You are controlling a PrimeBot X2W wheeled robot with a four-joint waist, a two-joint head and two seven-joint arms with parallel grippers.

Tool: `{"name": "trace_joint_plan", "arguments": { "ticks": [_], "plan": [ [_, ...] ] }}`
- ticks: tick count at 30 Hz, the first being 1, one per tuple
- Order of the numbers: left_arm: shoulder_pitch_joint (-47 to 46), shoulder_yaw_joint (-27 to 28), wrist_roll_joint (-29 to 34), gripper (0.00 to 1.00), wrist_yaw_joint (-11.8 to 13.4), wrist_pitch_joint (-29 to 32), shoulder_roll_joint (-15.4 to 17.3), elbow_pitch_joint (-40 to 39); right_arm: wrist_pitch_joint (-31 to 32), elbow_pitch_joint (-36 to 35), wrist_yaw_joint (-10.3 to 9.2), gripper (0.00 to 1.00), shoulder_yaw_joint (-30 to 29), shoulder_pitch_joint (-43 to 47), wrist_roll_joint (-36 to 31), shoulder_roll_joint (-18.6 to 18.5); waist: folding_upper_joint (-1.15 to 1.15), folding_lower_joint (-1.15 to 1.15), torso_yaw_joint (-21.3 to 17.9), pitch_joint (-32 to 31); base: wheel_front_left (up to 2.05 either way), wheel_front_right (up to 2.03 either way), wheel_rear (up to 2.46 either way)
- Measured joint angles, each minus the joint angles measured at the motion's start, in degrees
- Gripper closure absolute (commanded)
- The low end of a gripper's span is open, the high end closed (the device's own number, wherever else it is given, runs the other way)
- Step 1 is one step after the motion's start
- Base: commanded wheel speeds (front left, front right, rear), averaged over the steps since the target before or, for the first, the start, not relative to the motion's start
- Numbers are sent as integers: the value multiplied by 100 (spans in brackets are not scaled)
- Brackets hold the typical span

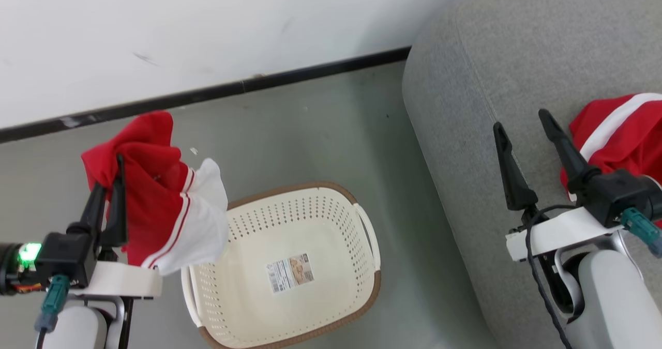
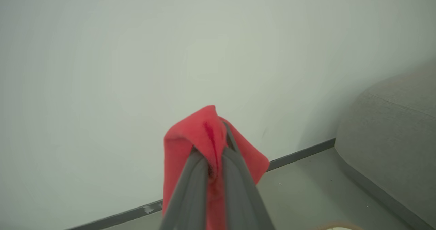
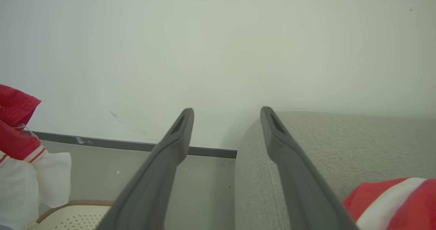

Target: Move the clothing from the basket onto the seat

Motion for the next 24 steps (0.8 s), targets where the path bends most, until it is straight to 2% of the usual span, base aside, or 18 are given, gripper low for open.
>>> {"name": "trace_joint_plan", "arguments": {
  "ticks": [10, 24],
  "plan": [
    [592, -22, -32, 100, 8, 0, -82, -182, 0, 158, -1, 0, 153, 392, -10, -15, 0, 0, 218, -633, 0, 0, 0],
    [1147, -252, -67, 100, -24, 0, -204, -316, 0, 332, 0, 0, 548, 614, -3, -224, 0, 0, 533, -1325, 0, 0, 0]
  ]
}}
